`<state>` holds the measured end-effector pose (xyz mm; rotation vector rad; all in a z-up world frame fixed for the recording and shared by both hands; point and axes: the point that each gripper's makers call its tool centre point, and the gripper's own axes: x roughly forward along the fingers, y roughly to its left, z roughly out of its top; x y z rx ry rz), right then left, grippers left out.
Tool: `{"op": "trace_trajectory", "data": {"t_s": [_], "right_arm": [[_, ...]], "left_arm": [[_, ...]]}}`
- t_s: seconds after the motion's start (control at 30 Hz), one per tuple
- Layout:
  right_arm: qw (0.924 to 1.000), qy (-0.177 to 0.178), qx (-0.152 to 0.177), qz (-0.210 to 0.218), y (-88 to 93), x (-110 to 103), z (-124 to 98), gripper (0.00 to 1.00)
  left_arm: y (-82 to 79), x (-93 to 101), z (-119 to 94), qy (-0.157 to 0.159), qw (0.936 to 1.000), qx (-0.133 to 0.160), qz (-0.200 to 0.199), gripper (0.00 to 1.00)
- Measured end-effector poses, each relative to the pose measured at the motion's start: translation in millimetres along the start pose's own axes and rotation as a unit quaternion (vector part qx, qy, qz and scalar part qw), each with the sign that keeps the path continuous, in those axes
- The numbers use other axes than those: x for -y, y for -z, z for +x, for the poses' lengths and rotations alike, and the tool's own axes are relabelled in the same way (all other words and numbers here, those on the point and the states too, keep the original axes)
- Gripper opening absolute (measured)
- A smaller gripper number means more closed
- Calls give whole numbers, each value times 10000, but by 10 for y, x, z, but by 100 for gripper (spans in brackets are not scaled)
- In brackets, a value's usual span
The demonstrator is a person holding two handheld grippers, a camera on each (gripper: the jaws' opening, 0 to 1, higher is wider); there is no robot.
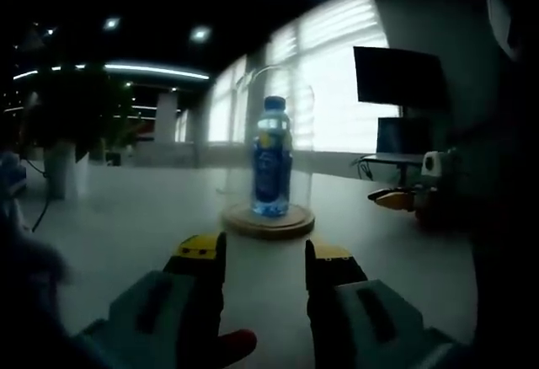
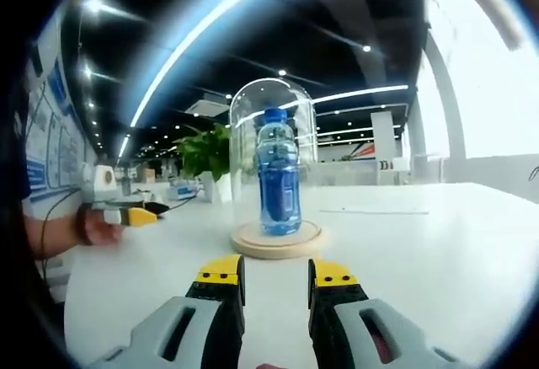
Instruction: Open the cover put in the Mizone put the cover back on
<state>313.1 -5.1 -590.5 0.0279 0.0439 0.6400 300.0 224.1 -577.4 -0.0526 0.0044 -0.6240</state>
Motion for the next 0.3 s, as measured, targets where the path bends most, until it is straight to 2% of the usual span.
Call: {"op": "trace_trajectory", "data": {"t_s": [0.3], "right_arm": [[10000,-40,2,25,0,-8,1,21]], "left_arm": [[7,-13,-13,-50,10000,-3,55,30]]}}
